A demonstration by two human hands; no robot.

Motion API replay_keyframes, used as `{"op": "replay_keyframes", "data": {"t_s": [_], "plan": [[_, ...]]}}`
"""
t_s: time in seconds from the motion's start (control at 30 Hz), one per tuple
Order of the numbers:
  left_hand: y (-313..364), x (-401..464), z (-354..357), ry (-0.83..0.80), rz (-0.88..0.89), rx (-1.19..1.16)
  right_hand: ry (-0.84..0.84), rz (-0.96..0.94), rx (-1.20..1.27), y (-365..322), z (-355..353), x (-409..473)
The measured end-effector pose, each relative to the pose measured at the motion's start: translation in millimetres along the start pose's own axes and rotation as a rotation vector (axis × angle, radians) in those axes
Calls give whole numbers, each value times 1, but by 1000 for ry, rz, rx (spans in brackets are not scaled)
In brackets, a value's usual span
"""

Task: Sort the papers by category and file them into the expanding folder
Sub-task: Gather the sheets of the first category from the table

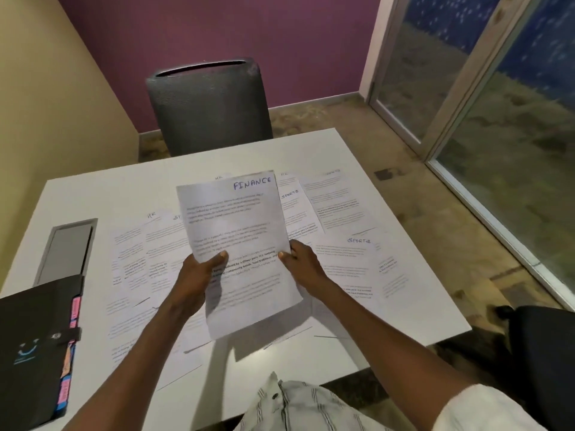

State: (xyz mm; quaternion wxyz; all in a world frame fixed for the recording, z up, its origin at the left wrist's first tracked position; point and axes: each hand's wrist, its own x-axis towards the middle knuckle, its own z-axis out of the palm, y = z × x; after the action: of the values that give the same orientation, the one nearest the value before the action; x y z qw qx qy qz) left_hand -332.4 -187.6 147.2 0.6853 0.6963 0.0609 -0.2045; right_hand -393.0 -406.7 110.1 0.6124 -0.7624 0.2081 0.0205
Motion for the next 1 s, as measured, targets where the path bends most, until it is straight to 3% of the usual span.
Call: {"op": "replay_keyframes", "data": {"t_s": [0.07,0.13,0.27,0.4,0.67,0.87,1.0], "plan": [[-4,-3,9,11,-7,-16,9,85,-26,17,-10,2],[-10,-7,15,37,-15,-25,144,197,-150,47,-25,3],[-21,-15,16,112,-44,-23,405,567,-648,116,-69,-20],[-26,-17,8,144,-59,-26,460,779,-734,156,-94,-42],[-29,-23,0,121,-75,5,422,760,-655,164,-95,-34],[-17,-26,-10,133,-67,6,444,524,-415,157,-101,-25],[-18,-27,-18,139,-70,14,448,437,-425,138,-114,5]]}}
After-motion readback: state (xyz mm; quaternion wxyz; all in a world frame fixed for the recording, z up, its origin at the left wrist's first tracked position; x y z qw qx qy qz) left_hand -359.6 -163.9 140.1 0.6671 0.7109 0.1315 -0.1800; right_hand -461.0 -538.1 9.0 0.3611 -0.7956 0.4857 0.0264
